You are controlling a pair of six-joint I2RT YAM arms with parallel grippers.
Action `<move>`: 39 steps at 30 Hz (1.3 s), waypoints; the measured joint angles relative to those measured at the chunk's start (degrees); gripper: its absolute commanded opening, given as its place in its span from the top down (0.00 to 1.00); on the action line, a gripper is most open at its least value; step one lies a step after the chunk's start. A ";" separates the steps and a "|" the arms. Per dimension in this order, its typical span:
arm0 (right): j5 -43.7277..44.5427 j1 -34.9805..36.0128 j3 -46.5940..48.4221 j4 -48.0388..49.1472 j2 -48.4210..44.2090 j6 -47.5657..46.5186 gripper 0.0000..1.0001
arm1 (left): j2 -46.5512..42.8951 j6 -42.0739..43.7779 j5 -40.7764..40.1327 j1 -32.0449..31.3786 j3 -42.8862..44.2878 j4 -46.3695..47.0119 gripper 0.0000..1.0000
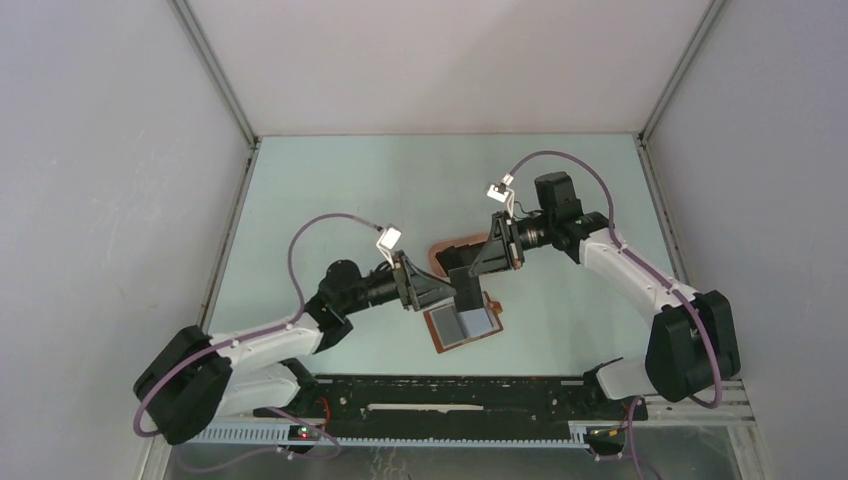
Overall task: Put the credit cards into the card holder
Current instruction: Insert the credit card into the card holder.
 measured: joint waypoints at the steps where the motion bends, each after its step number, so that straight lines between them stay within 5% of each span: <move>1: 0.00 0.00 -0.09 -0.31 0.11 -0.39 1.00 | -1.16 -0.11 -0.63 0.00 -1.27 -0.15 0.43; 6: 4.74 -0.70 -10.91 6.27 0.13 3.19 1.00 | -14.43 -0.63 -8.68 0.00 -11.47 -2.64 0.44; 15: 19.06 -1.60 -24.22 24.22 -4.79 14.40 1.00 | -18.18 -3.98 -18.71 -4.24 -17.97 -4.04 0.63; 27: 28.39 0.44 -24.65 30.25 -2.67 16.74 1.00 | 1.70 -7.21 -27.82 -9.60 -17.88 4.44 0.77; 39: 30.12 1.64 -24.70 29.90 1.11 16.68 1.00 | 15.34 -9.99 -28.48 -10.91 -16.04 11.69 0.78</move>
